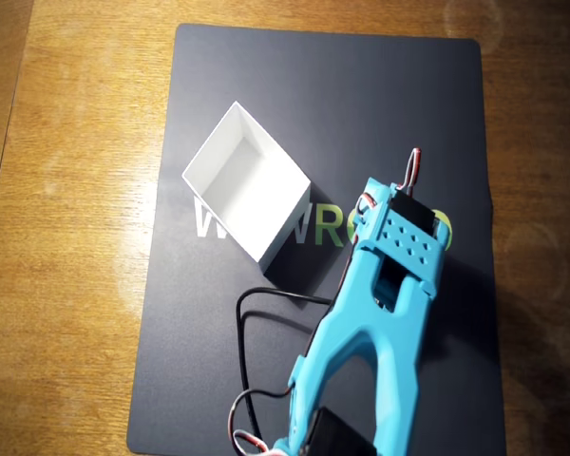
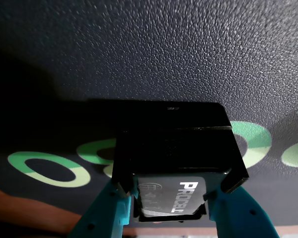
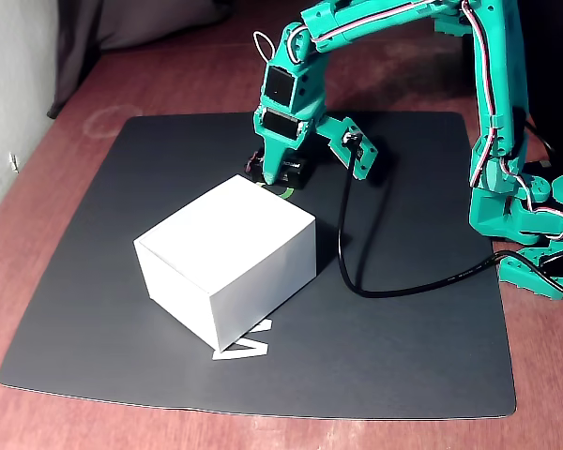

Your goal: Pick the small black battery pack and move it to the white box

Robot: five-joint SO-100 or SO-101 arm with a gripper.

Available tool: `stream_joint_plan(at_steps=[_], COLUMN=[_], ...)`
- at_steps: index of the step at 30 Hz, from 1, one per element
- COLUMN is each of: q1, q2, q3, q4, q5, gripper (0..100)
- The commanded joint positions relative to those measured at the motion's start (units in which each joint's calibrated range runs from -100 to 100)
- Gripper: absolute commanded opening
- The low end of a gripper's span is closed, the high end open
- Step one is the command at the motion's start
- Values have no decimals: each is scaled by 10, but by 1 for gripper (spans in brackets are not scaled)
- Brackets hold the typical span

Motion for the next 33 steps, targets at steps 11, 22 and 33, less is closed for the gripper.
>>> stream_joint_plan(at_steps=[11,22,33], q1=[-39,-139,-304], q2=[-132,-292,-438], q3=[-13,-11,-3], q4=[0,0,89], q5=[-31,-116,-256], gripper=[4,4,4])
